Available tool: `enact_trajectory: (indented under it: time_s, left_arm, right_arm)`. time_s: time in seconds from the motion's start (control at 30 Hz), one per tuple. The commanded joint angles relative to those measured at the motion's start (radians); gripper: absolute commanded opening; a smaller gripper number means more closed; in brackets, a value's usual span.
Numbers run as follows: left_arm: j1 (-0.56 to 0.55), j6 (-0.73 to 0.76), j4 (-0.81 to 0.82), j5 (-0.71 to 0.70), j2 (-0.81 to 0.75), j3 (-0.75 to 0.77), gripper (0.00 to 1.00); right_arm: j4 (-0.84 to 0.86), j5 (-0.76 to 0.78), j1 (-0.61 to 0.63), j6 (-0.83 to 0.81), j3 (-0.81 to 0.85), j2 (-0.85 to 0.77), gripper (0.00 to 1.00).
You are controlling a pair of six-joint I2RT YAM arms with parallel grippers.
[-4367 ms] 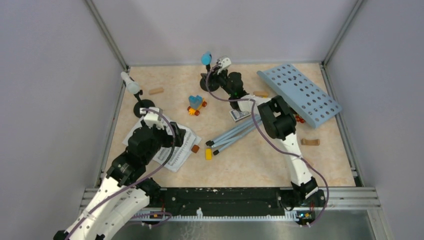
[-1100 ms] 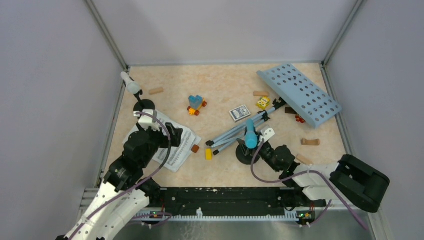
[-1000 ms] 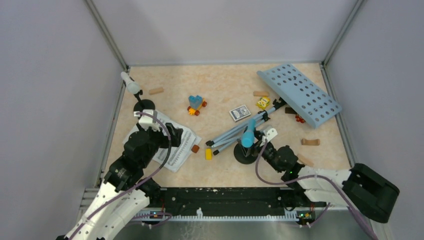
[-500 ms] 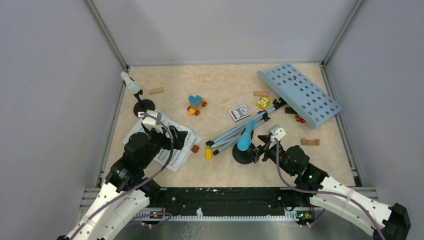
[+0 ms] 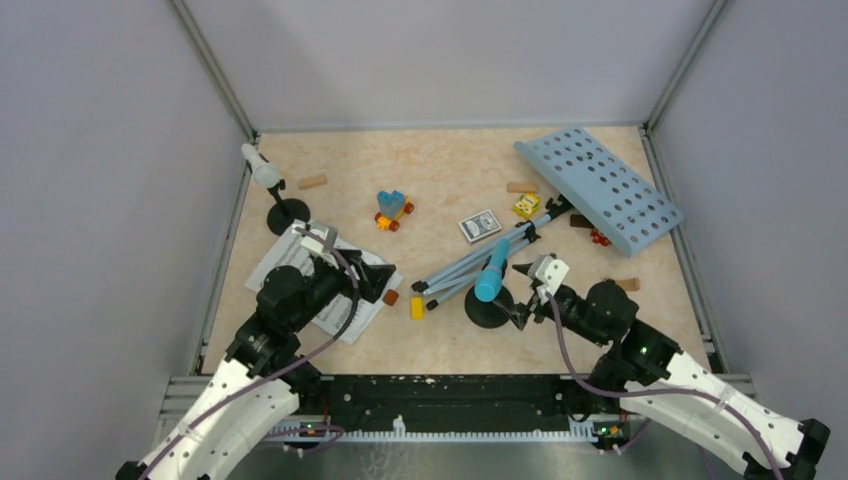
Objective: Pack up the instrument practice props
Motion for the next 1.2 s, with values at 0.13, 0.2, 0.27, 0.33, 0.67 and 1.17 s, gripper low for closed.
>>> enact_trajectory:
  time_s: [0.13, 0.2, 0.27, 0.33, 0.67, 1.17]
  left_arm:
    - [-0.01, -0.127, 0.309, 0.173, 0.123, -0.113, 0.99]
    - [-0.025, -0.147, 0.342, 0.17, 0.131, -0.149, 0.99]
    - [-0.048, -0.156, 0.36, 0.159, 0.133, -0.173, 0.99]
    - [-0.066, -0.166, 0.371, 0.151, 0.135, -0.19, 0.99]
    - [-0.141, -0.21, 0.441, 0.114, 0.143, -0.262, 0.99]
    - [-0.353, -0.096, 0.678, 0.003, 0.276, -0.298, 0.99]
  right_arm:
    - [0.206, -0.087, 0.008, -0.389, 0.021, -0.001, 0.74]
    - [0.244, -0.14, 0.009, -0.501, 0.002, 0.004, 0.74]
    - [0.291, -0.164, 0.008, -0.559, -0.018, 0.014, 0.74]
    - [0.316, -0.193, 0.008, -0.611, -0.024, 0.033, 0.74]
    - [0.293, -0.272, 0.008, -0.733, 0.059, 0.234, 0.53]
    - [0.388, -0.31, 0.009, -0.626, 0.061, 0.229, 0.66]
